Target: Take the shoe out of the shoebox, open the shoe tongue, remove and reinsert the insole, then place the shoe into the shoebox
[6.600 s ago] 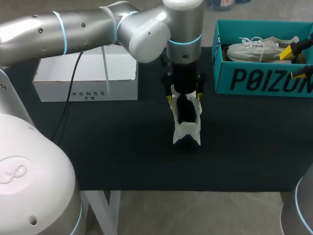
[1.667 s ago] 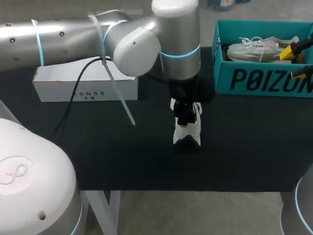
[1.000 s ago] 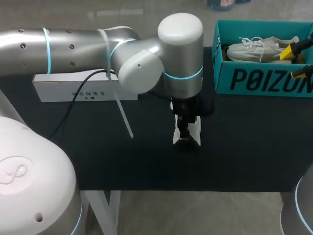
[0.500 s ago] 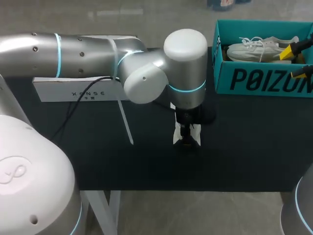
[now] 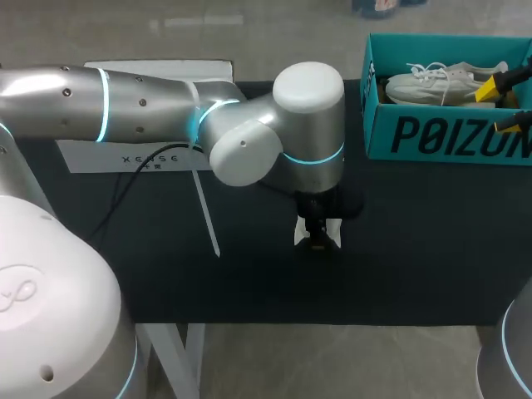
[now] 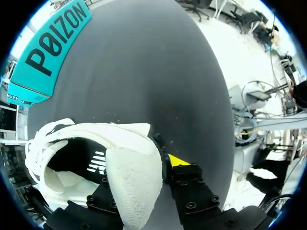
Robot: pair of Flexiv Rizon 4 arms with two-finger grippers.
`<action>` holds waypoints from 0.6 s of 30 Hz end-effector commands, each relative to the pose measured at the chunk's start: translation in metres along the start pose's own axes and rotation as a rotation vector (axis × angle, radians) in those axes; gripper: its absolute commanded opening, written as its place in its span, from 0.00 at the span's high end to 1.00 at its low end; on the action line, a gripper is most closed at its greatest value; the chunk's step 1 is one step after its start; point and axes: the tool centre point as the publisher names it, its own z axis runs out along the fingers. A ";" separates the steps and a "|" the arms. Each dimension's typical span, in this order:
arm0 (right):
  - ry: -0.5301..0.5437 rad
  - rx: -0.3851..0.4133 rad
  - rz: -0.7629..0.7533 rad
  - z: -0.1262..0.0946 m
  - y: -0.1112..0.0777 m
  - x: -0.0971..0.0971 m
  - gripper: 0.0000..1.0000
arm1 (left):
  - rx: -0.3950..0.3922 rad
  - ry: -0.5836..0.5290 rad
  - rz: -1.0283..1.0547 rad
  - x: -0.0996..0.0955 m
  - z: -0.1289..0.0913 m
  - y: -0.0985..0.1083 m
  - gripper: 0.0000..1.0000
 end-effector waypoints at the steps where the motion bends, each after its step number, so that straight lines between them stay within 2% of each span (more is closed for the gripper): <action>1: -0.003 -0.001 0.001 0.000 -0.001 0.000 0.00 | 0.007 0.015 0.018 -0.003 0.004 0.000 1.00; 10: -0.003 -0.001 0.001 0.000 -0.001 0.000 0.00 | -0.012 0.008 0.132 0.011 -0.043 -0.001 1.00; 15: -0.003 -0.001 0.001 0.000 -0.001 0.000 0.00 | 0.015 0.045 0.269 0.010 -0.064 0.004 1.00; 18: -0.003 -0.001 0.001 0.000 -0.001 0.000 0.00 | -0.020 0.087 0.342 0.010 -0.077 0.012 1.00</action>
